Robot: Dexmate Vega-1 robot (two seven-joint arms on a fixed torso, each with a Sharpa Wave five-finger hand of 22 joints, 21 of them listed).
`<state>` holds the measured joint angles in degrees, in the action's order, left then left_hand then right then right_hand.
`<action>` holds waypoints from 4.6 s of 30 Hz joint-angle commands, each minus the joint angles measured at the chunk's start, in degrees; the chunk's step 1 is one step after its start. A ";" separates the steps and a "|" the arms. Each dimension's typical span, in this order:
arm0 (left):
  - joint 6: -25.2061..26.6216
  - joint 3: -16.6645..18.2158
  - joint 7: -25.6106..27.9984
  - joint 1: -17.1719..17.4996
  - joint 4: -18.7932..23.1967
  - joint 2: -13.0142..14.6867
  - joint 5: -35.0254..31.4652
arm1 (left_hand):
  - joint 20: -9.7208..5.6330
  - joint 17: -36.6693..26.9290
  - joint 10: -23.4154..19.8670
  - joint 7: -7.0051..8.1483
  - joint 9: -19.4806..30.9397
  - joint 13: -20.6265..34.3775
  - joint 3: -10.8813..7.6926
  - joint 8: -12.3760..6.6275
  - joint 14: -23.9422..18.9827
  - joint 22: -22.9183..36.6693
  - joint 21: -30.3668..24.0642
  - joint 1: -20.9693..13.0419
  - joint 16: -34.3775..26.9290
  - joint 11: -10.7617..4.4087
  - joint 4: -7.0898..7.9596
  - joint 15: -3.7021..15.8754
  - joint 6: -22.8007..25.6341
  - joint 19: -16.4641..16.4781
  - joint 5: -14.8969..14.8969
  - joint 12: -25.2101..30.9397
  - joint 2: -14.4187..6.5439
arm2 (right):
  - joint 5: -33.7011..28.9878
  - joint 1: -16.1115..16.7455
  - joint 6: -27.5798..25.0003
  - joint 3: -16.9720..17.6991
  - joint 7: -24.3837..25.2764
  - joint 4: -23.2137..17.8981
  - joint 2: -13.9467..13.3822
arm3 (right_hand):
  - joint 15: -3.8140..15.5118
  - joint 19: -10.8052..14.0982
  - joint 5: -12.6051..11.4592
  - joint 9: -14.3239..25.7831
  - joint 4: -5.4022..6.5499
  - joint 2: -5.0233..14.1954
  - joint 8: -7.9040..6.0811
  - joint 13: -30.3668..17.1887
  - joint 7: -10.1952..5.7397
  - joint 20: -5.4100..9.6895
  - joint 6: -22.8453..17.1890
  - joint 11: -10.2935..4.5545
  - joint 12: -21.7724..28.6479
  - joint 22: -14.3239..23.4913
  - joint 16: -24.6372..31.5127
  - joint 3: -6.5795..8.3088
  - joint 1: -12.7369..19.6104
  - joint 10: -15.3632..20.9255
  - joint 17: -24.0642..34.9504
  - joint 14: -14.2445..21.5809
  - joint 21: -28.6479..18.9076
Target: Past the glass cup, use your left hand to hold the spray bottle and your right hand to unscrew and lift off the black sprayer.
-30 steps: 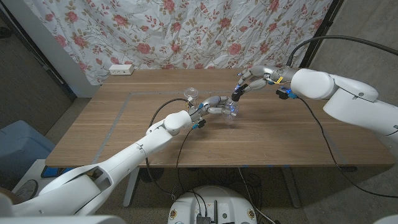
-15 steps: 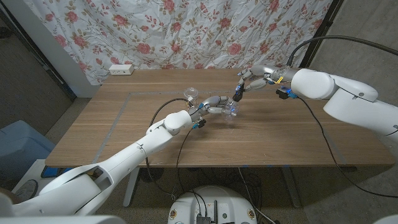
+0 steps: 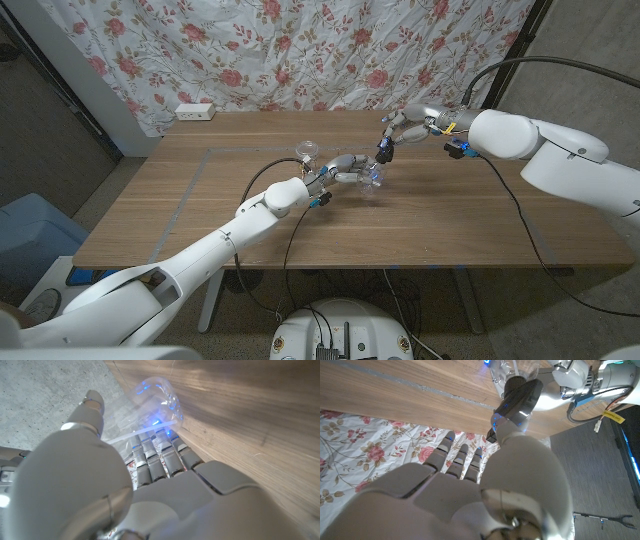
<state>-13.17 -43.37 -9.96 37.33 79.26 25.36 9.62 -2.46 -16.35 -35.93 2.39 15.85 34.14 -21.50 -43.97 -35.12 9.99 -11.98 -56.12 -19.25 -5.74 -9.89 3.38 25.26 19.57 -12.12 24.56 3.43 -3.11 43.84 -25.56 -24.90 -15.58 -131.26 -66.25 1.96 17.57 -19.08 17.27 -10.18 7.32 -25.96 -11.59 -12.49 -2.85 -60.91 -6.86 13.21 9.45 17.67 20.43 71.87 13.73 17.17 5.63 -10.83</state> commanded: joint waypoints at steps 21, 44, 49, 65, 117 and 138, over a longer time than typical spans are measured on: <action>-0.50 0.08 -0.18 -0.58 -1.28 -0.31 0.10 | -2.14 -0.35 -3.15 0.83 0.04 0.41 -0.56 -5.49 -0.40 0.24 0.16 -0.78 0.30 -2.30 0.07 7.59 1.15 0.53 -0.06 0.19 -9.21 | 3.23 -1.58 1.16 1.52 -1.70 1.35 -0.04 | -1.11 -2.53 -0.84 -1.65 -0.03 -1.32 1.43 -0.10 -0.20 -0.28 1.72 0.30 -1.42 0.25 -0.89 0.09 2.76 -3.02 0.88 -3.99 0.43; -0.57 -0.05 0.67 -0.67 -0.75 -0.55 -0.70 | -2.13 -0.36 -3.21 0.82 -0.07 0.67 -0.63 -5.87 -0.45 0.24 0.17 -0.73 0.51 -2.32 0.03 7.57 1.03 0.52 -0.05 -0.09 -9.24 | 8.07 1.17 -0.31 6.73 1.22 -1.54 -4.03 | -3.69 -1.29 -0.29 -3.51 3.57 -4.56 6.73 -0.23 0.05 -2.96 10.54 4.08 -1.47 0.26 -0.55 -5.52 -7.59 -4.89 1.24 -2.84 -0.34; -0.45 0.08 1.40 -0.46 -0.52 -0.67 -0.89 | -2.14 -0.37 -3.33 0.73 -0.13 0.71 -0.62 -5.96 -0.59 0.24 0.15 -0.70 0.47 -2.33 0.04 7.58 1.13 0.57 -0.05 -0.10 -9.25 | 6.87 1.15 -2.18 6.30 2.12 -2.89 -4.54 | -4.37 -0.85 -0.09 -3.46 4.36 -5.24 7.32 -0.23 0.17 -3.86 11.77 4.53 -1.43 0.26 -0.67 -6.81 -10.79 -4.95 1.10 -2.60 -0.36; -0.91 0.20 3.00 -0.52 -1.12 -1.43 -1.48 | -2.36 -0.33 -3.99 1.02 -0.29 0.80 -0.53 -6.31 -1.19 0.24 0.04 -0.66 0.37 -2.52 -0.03 7.81 1.68 0.90 -0.02 0.02 -8.97 | 4.54 2.92 -8.91 6.04 7.16 -7.09 -4.46 | -6.55 1.03 1.40 -2.52 8.43 -5.85 7.72 -0.23 4.87 -6.25 12.38 6.81 -0.67 0.33 -0.38 -11.28 -24.47 -2.87 0.93 -0.08 -0.52; -0.34 0.46 18.67 4.10 1.50 -4.73 -8.62 | -2.60 -0.53 -5.56 1.19 -0.72 0.95 -0.29 -7.26 -2.03 0.23 -0.03 -0.61 0.30 -2.91 0.04 8.15 2.76 1.50 0.03 0.17 -8.74 | -17.49 -22.02 -45.31 -26.15 -3.58 -17.31 1.21 | -12.03 2.83 6.60 -1.90 12.52 -5.52 9.80 -0.12 14.82 -9.36 14.23 13.08 -0.59 0.35 -0.63 -15.43 -40.24 -0.09 0.79 2.35 -0.23; -0.12 0.54 19.10 4.74 2.75 -4.31 -8.99 | -2.57 -0.58 -5.88 1.20 -0.83 1.05 -0.34 -7.61 -2.29 0.23 0.03 -0.58 0.40 -2.89 0.08 8.13 2.85 1.52 0.02 0.12 -8.93 | -16.00 -23.58 -47.69 -29.30 -1.00 -17.79 1.74 | -12.14 4.15 8.24 -1.50 12.73 -4.78 8.50 -0.06 14.77 -9.34 10.16 13.20 -0.13 0.36 -0.32 -15.73 -42.88 2.01 0.63 4.19 -0.43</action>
<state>-13.52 -42.85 8.79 41.66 81.23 20.79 0.94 -2.56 -16.61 -37.37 1.74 14.75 34.90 -21.41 -43.99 -36.86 9.99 -11.98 -56.12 -18.85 -4.70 -9.97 3.69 25.91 20.71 -11.91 24.40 3.43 -21.56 19.79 -73.06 -54.50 -18.59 -149.16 -64.90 -10.04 20.98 -11.14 15.59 2.37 2.45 -17.42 -11.50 2.03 -12.18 -50.46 6.35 13.02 9.76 17.06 4.84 29.37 15.47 17.81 9.45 -11.04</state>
